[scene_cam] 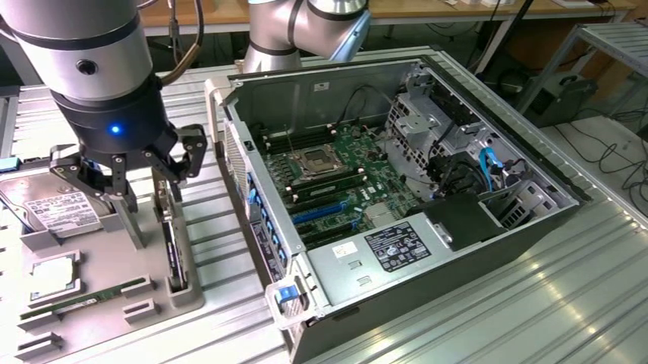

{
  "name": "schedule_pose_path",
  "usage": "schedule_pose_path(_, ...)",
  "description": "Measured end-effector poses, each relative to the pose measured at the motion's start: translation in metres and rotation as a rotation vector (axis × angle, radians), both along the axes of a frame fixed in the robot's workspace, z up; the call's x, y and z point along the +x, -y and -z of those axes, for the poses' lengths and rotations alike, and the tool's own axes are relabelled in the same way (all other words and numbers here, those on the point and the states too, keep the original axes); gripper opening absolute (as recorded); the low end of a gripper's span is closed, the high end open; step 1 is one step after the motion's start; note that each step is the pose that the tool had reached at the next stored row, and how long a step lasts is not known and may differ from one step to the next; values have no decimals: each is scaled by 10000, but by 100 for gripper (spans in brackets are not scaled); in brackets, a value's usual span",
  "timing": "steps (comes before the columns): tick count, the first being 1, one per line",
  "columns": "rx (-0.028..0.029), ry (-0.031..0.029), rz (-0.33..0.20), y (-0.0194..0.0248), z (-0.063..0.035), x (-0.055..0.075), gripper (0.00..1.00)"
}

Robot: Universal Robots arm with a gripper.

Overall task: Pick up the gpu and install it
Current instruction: 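Pick up the gpu and move the gpu toward the slot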

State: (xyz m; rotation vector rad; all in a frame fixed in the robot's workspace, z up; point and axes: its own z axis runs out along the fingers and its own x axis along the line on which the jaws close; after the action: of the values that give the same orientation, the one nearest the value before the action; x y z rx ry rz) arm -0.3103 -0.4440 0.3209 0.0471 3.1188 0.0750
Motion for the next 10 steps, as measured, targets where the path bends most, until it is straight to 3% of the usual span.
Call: schedule_pose_path(10,2,1,-42,8,41,-1,54)
